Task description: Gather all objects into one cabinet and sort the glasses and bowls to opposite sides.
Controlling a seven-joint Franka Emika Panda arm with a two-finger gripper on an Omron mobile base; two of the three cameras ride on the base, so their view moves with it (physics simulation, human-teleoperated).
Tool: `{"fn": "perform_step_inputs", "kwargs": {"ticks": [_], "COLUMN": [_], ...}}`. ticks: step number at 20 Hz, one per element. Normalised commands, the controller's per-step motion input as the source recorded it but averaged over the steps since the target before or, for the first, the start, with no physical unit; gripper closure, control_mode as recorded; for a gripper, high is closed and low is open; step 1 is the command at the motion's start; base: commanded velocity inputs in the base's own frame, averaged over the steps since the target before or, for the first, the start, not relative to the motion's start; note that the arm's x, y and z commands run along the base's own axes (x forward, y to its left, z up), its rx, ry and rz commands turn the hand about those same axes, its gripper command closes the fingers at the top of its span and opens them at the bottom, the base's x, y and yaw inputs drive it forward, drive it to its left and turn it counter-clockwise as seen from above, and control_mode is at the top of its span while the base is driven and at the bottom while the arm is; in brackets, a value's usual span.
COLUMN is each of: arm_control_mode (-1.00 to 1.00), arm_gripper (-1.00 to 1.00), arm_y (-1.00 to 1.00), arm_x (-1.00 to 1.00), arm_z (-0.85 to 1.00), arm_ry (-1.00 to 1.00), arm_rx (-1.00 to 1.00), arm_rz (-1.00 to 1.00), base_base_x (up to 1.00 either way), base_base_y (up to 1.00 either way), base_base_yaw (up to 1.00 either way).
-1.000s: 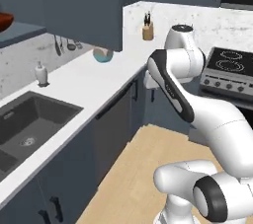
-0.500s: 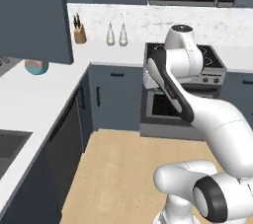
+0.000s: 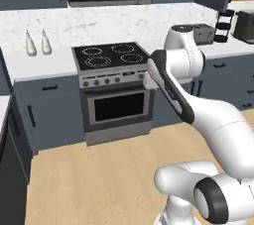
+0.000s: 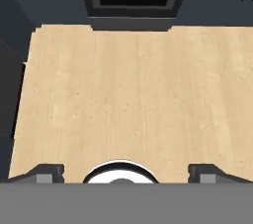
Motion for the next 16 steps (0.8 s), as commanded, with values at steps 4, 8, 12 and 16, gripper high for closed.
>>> {"fn": "perform_step_inputs", "kwargs": {"ticks": [4, 8, 12, 16], "arm_control_mode": [1.0, 1.0, 1.0, 1.0], "arm_gripper": [-1.0, -1.0, -1.0, -1.0], "arm_y": [0.0, 0.0, 0.0, 0.0], "arm_x": [0.0, 0.0, 0.0, 0.0], "arm_z": [0.0, 0.0, 0.0, 0.0], "arm_ry": [0.0, 0.0, 0.0, 0.0], "arm_rx": [0.0, 0.0, 0.0, 0.0], "arm_rz": [0.0, 0.0, 0.0, 0.0], "base_base_x": [-0.01, 0.01, 0.03, 0.62], "base_base_y": [-0.01, 0.0, 0.0, 0.0], "base_base_yaw": [-0.55, -0.45, -0.08, 0.0]}}
